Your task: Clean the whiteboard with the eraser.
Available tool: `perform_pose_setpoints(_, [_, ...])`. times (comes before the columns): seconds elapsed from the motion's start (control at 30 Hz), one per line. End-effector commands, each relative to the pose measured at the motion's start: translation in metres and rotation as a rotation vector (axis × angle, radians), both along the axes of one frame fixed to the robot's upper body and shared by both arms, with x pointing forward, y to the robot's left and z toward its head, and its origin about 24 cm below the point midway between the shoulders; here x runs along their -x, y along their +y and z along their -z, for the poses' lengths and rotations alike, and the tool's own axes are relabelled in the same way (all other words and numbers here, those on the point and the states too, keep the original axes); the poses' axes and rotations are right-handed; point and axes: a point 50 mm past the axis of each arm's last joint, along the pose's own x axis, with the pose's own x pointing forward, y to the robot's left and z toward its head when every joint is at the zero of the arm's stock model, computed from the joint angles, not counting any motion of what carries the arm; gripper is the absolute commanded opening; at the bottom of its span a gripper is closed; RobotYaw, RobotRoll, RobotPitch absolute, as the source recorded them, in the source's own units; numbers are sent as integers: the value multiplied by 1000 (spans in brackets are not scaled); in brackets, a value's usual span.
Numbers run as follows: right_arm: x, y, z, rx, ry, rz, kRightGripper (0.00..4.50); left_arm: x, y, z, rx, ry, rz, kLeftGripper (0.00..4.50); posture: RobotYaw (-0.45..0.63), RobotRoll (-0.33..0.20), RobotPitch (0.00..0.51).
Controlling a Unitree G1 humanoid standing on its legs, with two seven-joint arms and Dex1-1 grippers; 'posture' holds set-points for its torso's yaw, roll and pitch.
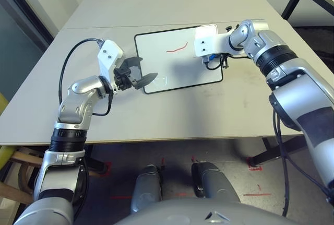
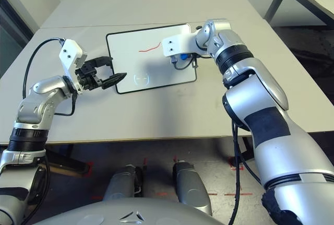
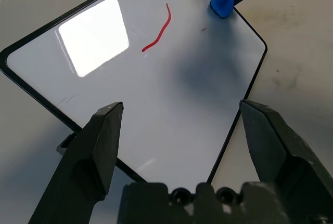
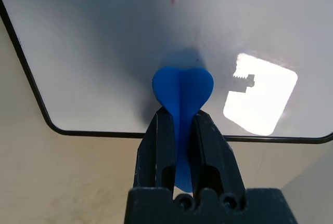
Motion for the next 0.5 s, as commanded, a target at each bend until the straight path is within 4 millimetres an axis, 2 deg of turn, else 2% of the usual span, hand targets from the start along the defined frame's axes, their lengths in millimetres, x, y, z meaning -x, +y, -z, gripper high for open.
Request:
perform_pose_setpoints(0.03, [-1, 11, -27, -57, -53, -37, 176, -1, 7, -1, -17, -2, -25, 4500, -89, 0, 60])
perform_pose_setpoints(0.2, [0, 23, -43, -94, -82, -69, 176, -1, 13, -3, -22, -10, -44, 4500, -85, 0, 57])
perform_pose_setpoints(0.5, [-4, 39, -42, -131, -134, -25, 167, -2, 18, -5, -29, -26, -77, 4500, -64, 0, 54])
